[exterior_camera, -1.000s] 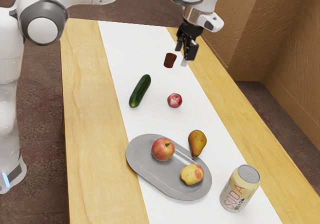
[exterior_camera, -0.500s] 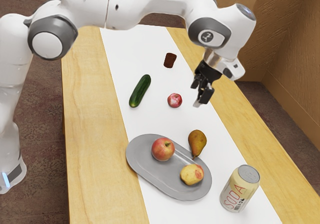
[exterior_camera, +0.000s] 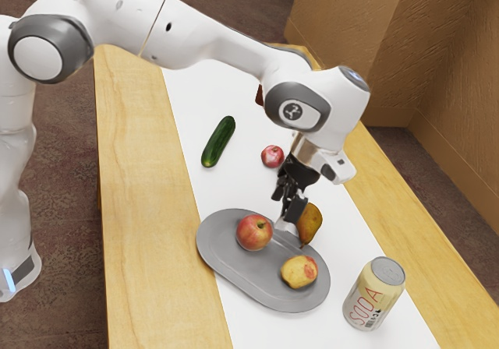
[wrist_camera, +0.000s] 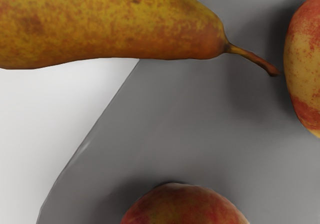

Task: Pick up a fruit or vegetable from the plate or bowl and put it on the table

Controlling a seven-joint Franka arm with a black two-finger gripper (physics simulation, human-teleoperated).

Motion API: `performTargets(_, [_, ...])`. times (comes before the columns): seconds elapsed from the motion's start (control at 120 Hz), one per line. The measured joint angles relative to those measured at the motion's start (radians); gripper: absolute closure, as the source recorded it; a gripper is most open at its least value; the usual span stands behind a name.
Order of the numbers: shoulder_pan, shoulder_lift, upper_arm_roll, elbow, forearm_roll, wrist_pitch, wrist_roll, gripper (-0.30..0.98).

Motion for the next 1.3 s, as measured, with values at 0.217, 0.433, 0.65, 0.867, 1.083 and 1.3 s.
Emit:
performTargets(0.217, [-0.010,-0.003,0.008,-0.065,-0.029,0.058,0.015,0.00])
performTargets(0.433, [-0.015,-0.002,-0.015,-0.072,-0.041,0.096,0.026,0.00])
performTargets(0.65, [-0.011,0.008,-0.019,-0.086,-0.043,0.120,0.034,0.00])
performTargets(0.867, [-0.005,-0.049,-0.014,-0.155,-0.043,0.128,0.039,0.00])
performTargets(1.083, [-0.013,-0.069,-0.019,-0.202,-0.054,0.139,0.043,0.00])
performTargets(1.3, [-0.005,-0.068,-0.018,-0.239,-0.072,0.151,0.045,0.00])
